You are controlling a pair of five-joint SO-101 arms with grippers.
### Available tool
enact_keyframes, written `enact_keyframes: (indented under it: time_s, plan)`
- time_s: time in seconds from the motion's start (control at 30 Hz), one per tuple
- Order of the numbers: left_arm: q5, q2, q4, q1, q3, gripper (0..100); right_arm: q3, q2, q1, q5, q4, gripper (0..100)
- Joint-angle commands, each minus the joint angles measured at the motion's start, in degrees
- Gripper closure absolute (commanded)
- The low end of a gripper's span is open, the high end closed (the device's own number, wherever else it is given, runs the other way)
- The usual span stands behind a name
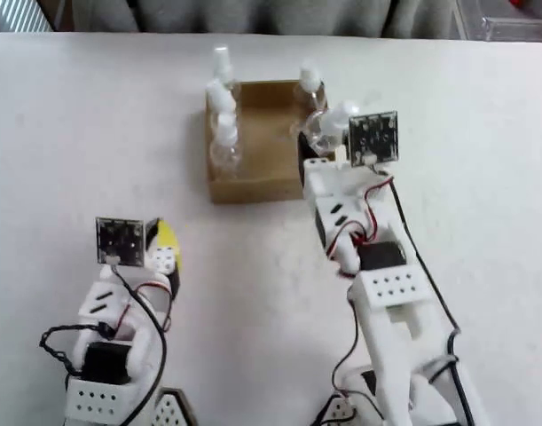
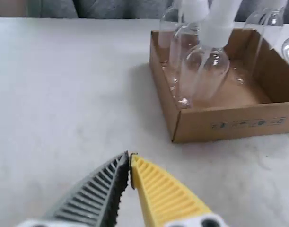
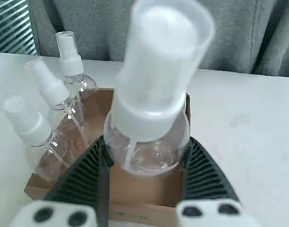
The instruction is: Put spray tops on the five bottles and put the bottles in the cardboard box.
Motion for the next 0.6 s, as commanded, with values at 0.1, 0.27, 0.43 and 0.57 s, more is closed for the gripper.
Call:
enact_keyframes:
  time_s: [0.1,0.27,0.43,0.57]
  plan:
    - [-0.53,-0.92,4.4,-1.8,-0.18,98,-11.08,10.24,0.66,0.7,-1.45,98.4]
    - [-0.53,-0.92,4.4,-1.8,-0.18,98,-15.56,18.68,1.71,0.79,-1.45,98.4]
    - [-1.58,-0.92,4.31,-1.8,-0.18,98,-18.55,25.54,3.47,0.79,-1.45,98.4]
    - [-5.54,-0.84,4.31,-1.8,-0.18,98,-20.31,30.29,3.74,0.79,-1.45,98.4]
